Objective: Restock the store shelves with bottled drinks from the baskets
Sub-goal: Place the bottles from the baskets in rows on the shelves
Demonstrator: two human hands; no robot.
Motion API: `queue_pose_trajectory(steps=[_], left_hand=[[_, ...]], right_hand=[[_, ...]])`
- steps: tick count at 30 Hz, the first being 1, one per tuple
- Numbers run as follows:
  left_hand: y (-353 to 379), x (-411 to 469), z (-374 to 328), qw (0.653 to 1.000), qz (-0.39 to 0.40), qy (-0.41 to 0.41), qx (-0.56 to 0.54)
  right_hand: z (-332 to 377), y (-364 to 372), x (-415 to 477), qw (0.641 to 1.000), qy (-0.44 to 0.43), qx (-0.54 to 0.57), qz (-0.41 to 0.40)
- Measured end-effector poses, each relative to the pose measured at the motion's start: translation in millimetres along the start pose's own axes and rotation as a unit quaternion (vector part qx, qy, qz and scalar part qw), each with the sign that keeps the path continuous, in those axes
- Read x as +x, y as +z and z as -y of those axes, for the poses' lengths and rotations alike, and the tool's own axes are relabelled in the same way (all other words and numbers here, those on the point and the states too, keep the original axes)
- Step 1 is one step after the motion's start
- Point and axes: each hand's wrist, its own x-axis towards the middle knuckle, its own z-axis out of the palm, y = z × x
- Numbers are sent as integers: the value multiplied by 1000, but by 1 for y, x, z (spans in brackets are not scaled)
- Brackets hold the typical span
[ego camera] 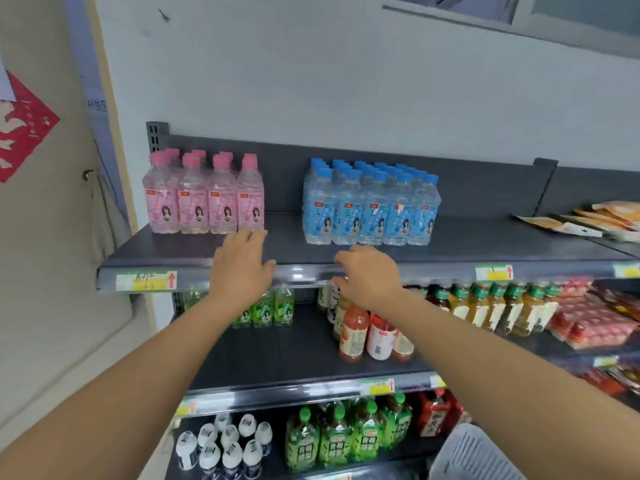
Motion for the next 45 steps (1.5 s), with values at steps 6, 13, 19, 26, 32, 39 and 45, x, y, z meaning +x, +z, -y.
queue_pose_trajectory(steps=[6,13,19,26,32,39,45], left_hand=[[39,-58,-76,994,66,92,-8],[87,-104,-130,972,140,189,-12],[128,-146,-165,937,227,261,-40],[178,-207,-226,884,295,355,-67],[229,-279,-295,826,356,425,-103],[290,-385,-370,751,441,480,-102],[346,-467,-414,691,481,536,-68]], right_hand=[[-60,1,-100,994,78,-45,56],[-101,5,-189,974,180,-68,122],[-117,17,-259,940,305,-51,146],[-141,31,-364,881,427,-50,197],[-168,53,-470,821,525,-22,225],[-201,97,-584,753,605,11,257],[-221,149,-663,702,656,62,271]])
